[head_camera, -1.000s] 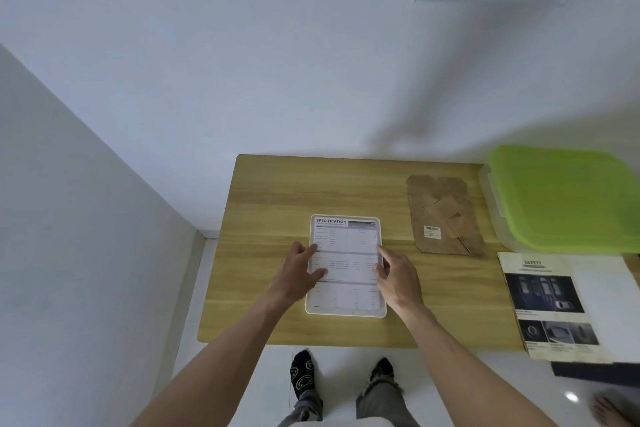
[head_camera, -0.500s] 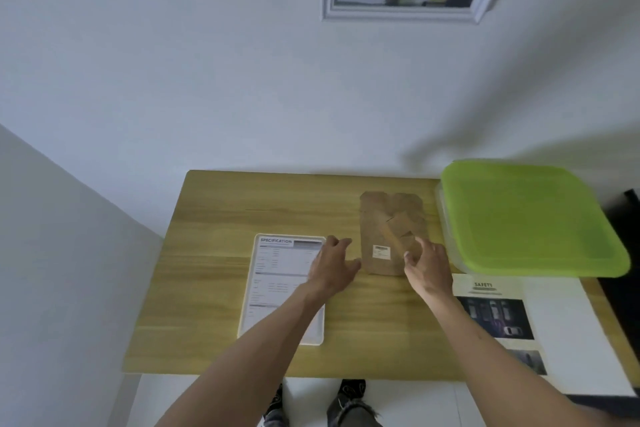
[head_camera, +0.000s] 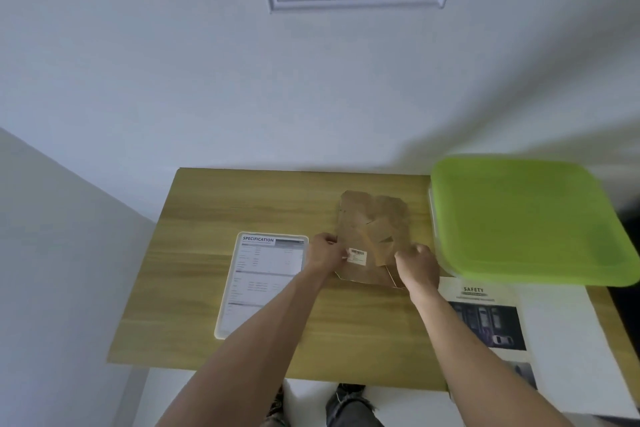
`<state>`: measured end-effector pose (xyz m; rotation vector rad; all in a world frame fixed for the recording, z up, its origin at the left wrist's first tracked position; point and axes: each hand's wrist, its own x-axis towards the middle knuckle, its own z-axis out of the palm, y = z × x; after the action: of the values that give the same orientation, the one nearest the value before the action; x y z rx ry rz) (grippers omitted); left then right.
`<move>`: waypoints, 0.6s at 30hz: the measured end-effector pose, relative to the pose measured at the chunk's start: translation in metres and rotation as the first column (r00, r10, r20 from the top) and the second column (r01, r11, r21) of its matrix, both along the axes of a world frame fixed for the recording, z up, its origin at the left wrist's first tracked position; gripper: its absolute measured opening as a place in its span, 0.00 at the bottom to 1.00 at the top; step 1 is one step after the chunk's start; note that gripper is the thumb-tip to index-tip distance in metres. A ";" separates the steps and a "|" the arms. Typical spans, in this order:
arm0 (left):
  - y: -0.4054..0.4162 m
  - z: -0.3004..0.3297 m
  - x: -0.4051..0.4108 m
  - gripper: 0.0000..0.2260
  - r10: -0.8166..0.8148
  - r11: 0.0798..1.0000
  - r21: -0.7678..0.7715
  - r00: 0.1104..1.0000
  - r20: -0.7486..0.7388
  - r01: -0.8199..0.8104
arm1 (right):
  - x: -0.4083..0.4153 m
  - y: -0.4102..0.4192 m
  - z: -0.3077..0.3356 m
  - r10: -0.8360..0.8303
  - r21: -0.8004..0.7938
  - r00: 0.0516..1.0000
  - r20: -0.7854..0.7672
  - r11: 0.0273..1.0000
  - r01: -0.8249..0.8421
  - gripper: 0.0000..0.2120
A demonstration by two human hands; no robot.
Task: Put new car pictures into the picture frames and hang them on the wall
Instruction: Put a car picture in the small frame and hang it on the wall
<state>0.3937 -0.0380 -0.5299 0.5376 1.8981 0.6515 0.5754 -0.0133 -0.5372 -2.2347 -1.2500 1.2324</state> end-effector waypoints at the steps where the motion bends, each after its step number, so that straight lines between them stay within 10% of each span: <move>1: -0.001 0.003 -0.006 0.13 -0.001 1.000 0.015 1.000 -0.011 0.001 | -0.002 -0.002 0.002 -0.011 -0.003 0.999 -0.037 1.000 0.011 0.20; 18: -0.124 0.031 -0.165 0.14 -0.154 0.971 0.142 0.959 -0.238 0.191 | -0.115 -0.108 0.015 0.158 0.094 0.914 -0.375 0.987 -0.132 0.22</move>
<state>0.2283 -0.1625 -0.4989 0.9065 1.9891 0.6559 0.4608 -0.1210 -0.5219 -1.7647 -1.2921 1.5637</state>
